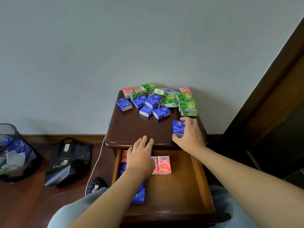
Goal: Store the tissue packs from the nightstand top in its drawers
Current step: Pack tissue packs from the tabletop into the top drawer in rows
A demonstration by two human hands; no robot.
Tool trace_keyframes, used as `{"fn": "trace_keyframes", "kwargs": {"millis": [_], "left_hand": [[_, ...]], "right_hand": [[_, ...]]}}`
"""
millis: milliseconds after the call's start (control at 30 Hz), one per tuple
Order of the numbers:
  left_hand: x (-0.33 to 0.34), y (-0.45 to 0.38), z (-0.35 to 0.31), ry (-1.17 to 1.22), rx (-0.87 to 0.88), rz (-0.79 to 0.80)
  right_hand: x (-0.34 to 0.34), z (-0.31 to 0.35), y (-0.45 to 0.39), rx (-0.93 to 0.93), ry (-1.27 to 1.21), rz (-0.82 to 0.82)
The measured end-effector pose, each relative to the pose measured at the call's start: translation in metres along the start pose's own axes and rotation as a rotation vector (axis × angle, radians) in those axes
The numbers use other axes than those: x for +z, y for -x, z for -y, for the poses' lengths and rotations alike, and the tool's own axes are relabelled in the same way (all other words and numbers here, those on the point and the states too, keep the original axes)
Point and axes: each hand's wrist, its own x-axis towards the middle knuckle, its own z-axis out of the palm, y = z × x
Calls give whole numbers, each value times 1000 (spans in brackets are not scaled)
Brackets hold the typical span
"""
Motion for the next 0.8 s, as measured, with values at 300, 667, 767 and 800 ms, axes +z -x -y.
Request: {"fn": "trace_keyframes", "kwargs": {"millis": [300,667,767,800], "left_hand": [[-4,-3,1,69,-6,-19],[-41,-74,-12,199,-15,-311],[-49,-107,-17,233,-30,-366],[-51,-118,-19,234,-39,-383]], "right_hand": [[19,10,-29,293,56,175],[26,-14,-32,-50,38,159],[29,-16,-32,-75,46,132],[30,-17,-33,-81,47,133]]}}
